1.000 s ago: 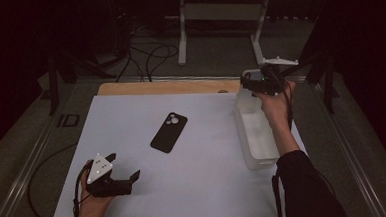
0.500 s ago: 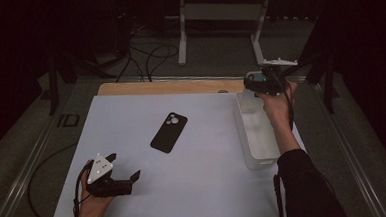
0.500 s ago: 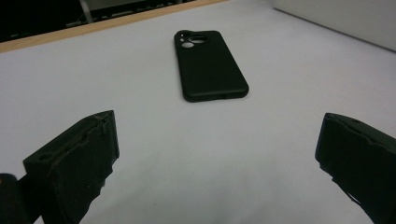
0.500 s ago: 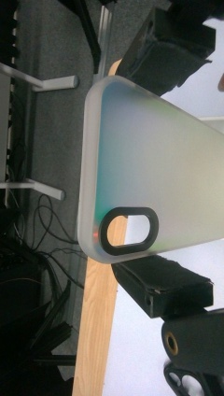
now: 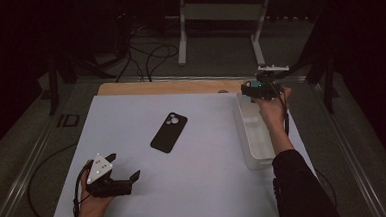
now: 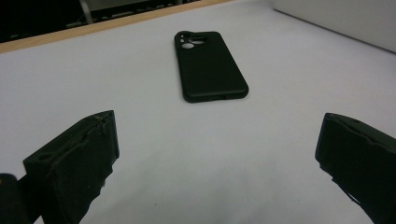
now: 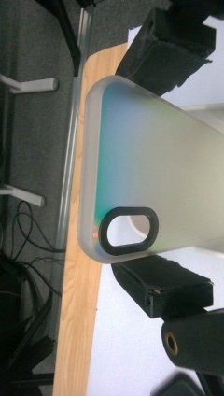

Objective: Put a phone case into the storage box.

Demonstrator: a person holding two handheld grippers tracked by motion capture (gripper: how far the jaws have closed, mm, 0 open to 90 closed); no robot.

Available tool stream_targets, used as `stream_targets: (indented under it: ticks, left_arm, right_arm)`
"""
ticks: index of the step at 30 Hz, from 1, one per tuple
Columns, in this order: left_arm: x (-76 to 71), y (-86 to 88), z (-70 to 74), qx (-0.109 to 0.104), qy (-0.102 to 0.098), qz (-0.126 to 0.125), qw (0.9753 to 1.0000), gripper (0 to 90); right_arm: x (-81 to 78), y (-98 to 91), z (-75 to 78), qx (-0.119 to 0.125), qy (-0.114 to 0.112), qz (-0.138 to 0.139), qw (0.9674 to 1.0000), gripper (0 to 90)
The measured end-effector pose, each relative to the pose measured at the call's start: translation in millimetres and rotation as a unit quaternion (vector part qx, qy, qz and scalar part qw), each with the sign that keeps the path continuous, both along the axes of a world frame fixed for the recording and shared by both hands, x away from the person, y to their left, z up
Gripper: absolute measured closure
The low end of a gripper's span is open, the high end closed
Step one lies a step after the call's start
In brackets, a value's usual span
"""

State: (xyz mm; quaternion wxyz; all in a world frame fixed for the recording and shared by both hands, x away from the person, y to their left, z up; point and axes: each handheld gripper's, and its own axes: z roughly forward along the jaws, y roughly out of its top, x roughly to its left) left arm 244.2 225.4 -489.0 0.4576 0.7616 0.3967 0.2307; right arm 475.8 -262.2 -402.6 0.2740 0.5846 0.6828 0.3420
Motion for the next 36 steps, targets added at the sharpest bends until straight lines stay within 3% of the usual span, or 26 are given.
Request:
stream_targets:
  ticks: [25,36]
  left_arm:
    - [-0.9,1.1,0.1,-0.002,0.001,0.000,1.0000,0.2]
    - [-1.2,1.7,-0.2,-0.002,0.001,0.000,1.0000,0.2]
  right_arm:
    - [20.8,6.8,-31.4,-0.021,0.031,-0.012,0.9992,16.8]
    - [24.2,8.2,-33.9,-0.021,0.025,-0.016,0.9994,16.5]
